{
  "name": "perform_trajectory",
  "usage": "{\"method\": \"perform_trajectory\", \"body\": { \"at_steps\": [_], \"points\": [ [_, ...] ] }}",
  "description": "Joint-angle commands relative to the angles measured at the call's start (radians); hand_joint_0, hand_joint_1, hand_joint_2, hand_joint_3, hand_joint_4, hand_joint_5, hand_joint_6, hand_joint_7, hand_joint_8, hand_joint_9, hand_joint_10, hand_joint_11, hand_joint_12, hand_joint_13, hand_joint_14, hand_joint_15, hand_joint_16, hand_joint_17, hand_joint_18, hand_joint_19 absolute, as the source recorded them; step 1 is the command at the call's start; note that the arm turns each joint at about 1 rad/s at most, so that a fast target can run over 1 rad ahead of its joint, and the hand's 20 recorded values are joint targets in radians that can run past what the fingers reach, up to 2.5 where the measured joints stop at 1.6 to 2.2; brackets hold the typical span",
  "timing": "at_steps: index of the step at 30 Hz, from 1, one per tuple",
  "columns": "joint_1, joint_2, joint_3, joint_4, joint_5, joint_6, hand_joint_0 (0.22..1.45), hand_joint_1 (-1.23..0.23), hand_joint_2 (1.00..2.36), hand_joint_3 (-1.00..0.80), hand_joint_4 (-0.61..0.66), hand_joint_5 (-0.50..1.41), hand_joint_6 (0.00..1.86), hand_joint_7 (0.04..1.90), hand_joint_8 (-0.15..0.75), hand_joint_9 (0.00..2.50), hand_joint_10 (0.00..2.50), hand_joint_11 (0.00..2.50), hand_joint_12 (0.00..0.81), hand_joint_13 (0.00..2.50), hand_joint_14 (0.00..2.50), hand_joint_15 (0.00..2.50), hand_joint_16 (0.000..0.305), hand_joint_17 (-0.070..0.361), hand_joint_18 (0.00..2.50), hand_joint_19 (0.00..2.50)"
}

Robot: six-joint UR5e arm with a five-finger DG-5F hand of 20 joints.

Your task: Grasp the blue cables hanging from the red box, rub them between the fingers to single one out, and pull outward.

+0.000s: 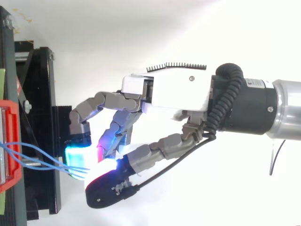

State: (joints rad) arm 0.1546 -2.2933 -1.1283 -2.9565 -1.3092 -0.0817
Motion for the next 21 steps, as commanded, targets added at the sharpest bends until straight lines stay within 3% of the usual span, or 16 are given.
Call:
{"method": "perform_trajectory", "body": {
  "at_steps": [1, 6, 17, 21],
  "points": [
    [-0.001, 0.000, 0.012, -0.003, 0.001, -0.003, 0.57, -0.75, 1.01, -0.11, 0.17, -0.15, 0.86, 1.08, 0.321, 1.04, 0.01, 0.62, 0.424, 0.97, 0.02, 0.62, 0.055, 0.125, 0.90, 0.69],
    [0.000, 0.000, 0.018, -0.026, 0.001, 0.000, 0.61, -0.84, 1.02, -0.13, 0.12, -0.18, 0.89, 1.10, 0.303, 0.98, 0.02, 0.70, 0.390, 0.92, 0.02, 0.63, 0.048, 0.109, 0.84, 0.70],
    [0.000, 0.000, 0.016, -0.029, 0.001, 0.000, 0.59, -0.78, 1.01, -0.35, 0.08, -0.12, 0.86, 1.17, 0.259, 1.06, 0.01, 0.54, 0.360, 0.95, 0.02, 0.62, 0.044, 0.099, 0.84, 0.71],
    [-0.001, 0.000, 0.016, -0.029, 0.001, 0.000, 0.65, -0.89, 1.00, -0.44, 0.07, -0.13, 0.87, 1.19, 0.263, 1.03, 0.02, 0.60, 0.361, 0.95, 0.02, 0.62, 0.043, 0.097, 0.85, 0.70]
  ]
}}
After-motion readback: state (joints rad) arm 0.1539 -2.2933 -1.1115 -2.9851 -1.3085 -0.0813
